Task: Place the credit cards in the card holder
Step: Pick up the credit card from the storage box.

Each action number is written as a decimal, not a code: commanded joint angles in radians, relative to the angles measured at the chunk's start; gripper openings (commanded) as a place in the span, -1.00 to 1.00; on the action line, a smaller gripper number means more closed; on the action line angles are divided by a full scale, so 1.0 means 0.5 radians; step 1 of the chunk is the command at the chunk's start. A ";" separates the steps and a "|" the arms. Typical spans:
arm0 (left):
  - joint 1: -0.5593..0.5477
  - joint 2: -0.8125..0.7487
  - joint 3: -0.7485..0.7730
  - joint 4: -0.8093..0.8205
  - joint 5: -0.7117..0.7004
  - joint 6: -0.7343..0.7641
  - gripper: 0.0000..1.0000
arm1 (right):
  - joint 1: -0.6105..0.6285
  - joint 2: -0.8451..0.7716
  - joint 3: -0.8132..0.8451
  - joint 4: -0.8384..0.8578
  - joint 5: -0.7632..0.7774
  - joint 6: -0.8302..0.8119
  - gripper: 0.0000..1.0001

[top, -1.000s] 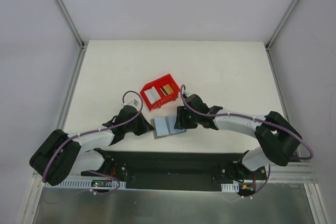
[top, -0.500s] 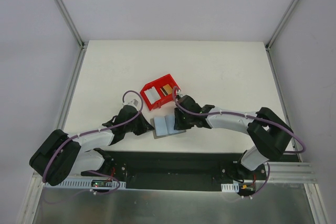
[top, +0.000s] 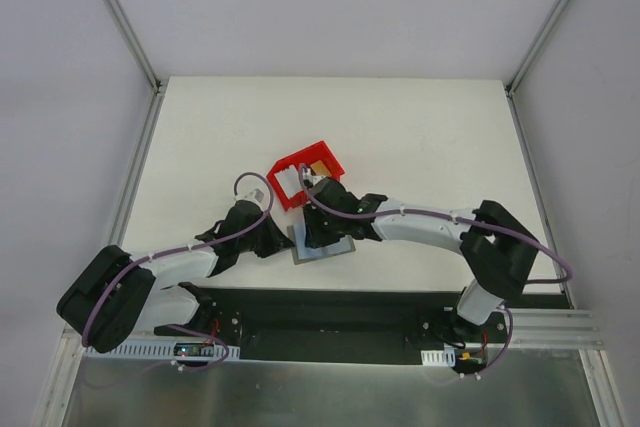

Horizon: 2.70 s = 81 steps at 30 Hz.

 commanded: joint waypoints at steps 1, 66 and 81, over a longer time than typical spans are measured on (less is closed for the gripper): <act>-0.014 0.039 -0.030 -0.064 -0.035 0.029 -1.00 | -0.006 0.153 0.129 0.205 -0.438 -0.023 -0.41; 0.299 0.008 0.081 -0.343 0.087 0.177 -1.00 | -0.660 1.049 1.639 -0.479 -0.816 -0.486 -0.10; 0.299 0.021 0.081 -0.322 0.109 0.174 -1.00 | -0.660 1.015 1.660 -0.510 -0.804 -0.492 -0.28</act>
